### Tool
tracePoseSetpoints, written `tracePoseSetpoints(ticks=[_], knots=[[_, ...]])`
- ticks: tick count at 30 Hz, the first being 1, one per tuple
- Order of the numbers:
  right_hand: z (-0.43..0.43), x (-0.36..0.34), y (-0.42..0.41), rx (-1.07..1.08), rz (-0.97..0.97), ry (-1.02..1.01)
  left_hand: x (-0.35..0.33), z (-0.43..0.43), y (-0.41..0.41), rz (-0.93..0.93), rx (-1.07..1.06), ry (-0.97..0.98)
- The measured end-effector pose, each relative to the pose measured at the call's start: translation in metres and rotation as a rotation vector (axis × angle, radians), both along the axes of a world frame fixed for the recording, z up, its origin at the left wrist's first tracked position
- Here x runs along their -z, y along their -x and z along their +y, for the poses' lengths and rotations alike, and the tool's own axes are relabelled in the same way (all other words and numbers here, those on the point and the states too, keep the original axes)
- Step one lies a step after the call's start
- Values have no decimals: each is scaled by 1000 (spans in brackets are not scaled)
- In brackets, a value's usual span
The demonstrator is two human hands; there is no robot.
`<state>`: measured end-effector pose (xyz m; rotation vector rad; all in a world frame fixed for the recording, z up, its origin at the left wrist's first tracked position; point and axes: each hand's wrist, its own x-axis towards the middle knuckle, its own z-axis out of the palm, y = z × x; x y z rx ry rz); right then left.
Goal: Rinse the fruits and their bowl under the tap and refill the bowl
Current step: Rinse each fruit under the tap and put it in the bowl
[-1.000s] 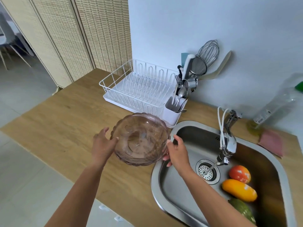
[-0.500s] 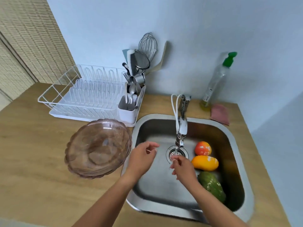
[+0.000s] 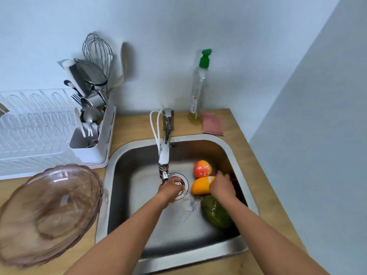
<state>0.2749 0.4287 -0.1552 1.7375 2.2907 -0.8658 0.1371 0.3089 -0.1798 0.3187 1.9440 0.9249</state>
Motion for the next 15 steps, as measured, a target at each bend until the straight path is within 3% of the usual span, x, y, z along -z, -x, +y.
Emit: tracePoseSetpoints(ticks=[5, 15], knots=[[10, 11, -4, -30, -21, 39, 11, 28, -14, -154, 44, 36], [15, 16, -9, -1, 45, 61, 32, 49, -27, -253, -14, 49]])
